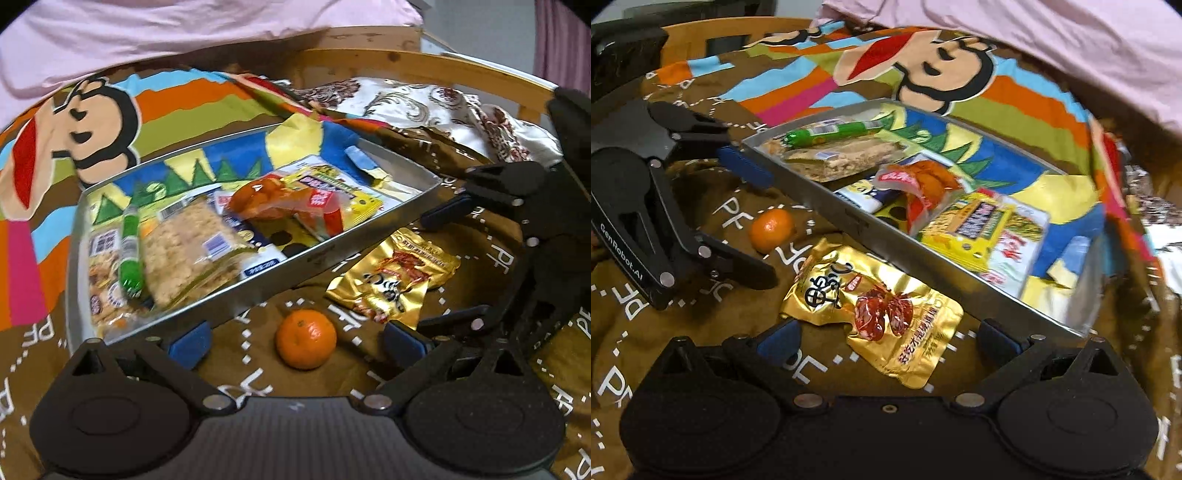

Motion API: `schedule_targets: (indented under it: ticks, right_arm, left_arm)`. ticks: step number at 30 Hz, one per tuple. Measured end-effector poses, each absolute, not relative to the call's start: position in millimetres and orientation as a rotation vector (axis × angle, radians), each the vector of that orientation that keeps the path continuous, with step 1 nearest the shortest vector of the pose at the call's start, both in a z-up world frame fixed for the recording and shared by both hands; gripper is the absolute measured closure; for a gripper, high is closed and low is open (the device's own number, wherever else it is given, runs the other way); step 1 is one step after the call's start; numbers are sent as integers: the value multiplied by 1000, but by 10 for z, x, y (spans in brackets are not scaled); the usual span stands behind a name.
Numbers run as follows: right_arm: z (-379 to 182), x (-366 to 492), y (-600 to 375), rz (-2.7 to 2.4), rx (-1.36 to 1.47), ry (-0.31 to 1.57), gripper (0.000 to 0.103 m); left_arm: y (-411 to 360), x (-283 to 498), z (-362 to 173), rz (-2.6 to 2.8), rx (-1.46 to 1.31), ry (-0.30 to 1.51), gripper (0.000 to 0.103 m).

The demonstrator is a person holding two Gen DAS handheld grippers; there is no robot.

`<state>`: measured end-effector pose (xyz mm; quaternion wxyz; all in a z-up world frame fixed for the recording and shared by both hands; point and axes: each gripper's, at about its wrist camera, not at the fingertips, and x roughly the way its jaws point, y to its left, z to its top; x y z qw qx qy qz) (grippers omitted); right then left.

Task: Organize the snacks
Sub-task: 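Lower left tool to the mandarin orange while right tool approaches the gold duck-neck pack, then close left tool on the mandarin while right tool grasps the gold duck-neck pack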

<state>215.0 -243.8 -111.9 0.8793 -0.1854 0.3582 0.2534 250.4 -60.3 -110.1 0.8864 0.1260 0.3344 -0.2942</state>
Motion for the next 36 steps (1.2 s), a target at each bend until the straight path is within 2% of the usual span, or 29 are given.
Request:
schedule_targets:
  ticks: [1, 5, 10, 12, 15, 16, 24, 27, 31, 33, 36]
  right_arm:
    - [-1123, 2169, -2442, 545, -380, 744, 1]
    - [-1130, 2215, -2451, 593, -356, 744, 1]
    - [-1106, 2219, -2445, 605, -340, 770, 11]
    - [-1084, 2195, -2434, 590, -343, 790, 14]
    - [-1039, 2148, -2449, 557, -330, 815, 24]
    - [-1023, 2118, -2451, 539, -324, 825, 29]
    - [-943, 1726, -2247, 494, -338, 904, 32]
    - [-927, 1597, -2144, 465, -364, 906, 29]
    - [-957, 1529, -2072, 475, -478, 807, 17]
    - [-998, 1567, -2067, 514, -499, 774, 16]
    - [-1080, 1685, -2079, 578, -480, 773, 15]
  left_arm:
    - [-603, 2517, -1099, -620, 264, 690, 5]
    - [-564, 2576, -1089, -639, 233, 691, 23]
    - [-536, 2590, -1090, -683, 199, 713, 46]
    - [-553, 2576, -1094, -697, 202, 723, 59]
    - [-565, 2566, -1093, -683, 200, 739, 63]
    - [-566, 2566, -1092, -676, 194, 748, 65]
    - [-541, 2532, -1025, -564, 113, 847, 66]
    - [-491, 2485, -988, -534, 80, 892, 66]
    - [-462, 2429, -998, -532, 91, 901, 64]
    - [-488, 2434, -1027, -535, 110, 904, 61]
    - [-521, 2446, -1060, -545, 123, 908, 61]
